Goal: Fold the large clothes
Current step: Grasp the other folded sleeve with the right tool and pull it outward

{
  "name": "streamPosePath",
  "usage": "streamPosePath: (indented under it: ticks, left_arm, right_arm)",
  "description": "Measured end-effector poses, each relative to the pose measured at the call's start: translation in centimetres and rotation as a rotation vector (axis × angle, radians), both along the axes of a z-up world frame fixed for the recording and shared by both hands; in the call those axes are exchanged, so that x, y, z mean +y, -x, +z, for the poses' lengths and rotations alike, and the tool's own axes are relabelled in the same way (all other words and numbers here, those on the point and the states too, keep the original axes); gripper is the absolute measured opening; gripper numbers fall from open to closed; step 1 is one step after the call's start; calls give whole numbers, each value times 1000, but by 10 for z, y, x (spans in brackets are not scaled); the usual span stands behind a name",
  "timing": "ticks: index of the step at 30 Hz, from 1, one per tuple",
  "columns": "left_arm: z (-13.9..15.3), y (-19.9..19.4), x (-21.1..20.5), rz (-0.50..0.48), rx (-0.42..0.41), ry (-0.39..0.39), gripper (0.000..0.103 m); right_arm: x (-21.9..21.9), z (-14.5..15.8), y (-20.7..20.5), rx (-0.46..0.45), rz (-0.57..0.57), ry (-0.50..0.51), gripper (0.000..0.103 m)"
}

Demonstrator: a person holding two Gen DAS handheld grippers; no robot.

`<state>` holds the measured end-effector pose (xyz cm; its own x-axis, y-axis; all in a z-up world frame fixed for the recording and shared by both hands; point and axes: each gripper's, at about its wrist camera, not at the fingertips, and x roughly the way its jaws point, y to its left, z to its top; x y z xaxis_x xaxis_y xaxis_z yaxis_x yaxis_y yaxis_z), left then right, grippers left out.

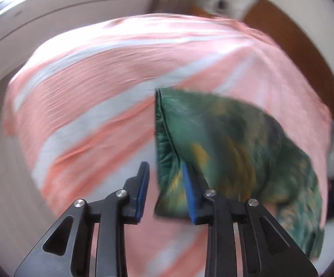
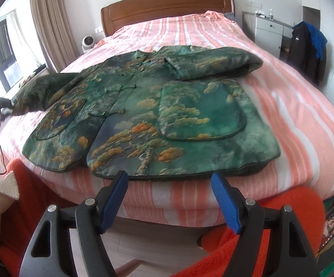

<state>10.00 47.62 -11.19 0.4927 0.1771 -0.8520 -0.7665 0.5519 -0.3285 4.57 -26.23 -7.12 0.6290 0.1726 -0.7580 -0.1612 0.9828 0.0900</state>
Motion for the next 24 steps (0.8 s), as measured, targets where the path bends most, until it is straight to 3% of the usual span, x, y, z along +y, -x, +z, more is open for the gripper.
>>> streamPosePath:
  ticks: [1,5,7,11,14,16,20,23,24]
  left_arm:
    - [-11,9,10,33,14,27,33]
    - [-19,38,9,75,-55,54,69]
    - [-13,49,-1,70,-70,23,75]
    - [2,58,-32,8,-71,-17,77]
    - [19,70,-67,-56,-82,-62,81]
    - [33,78,-95,-99,-83,-94,82]
    - [47,76,-145,-182,-78,-121,83]
    - [50,71,-176,-247,-52,-133,84]
    - [50,70,-185,-267,-41,-138,84]
  right_arm:
    - [3,-1,0,3,6,1,74]
    - [-2,4,-5,9,11,-6,74]
    - [-14,11,-18,8,10,5,75]
    - [-30,31,-72,16,75,112,81]
    - [-14,44,-135,-48,175,328,91]
    - [4,40,-166,-83,235,404,93]
    - [45,-2,-246,-57,310,461,93]
    - [56,-35,-283,-34,239,528,91]
    - [51,-43,-293,-39,192,535,84]
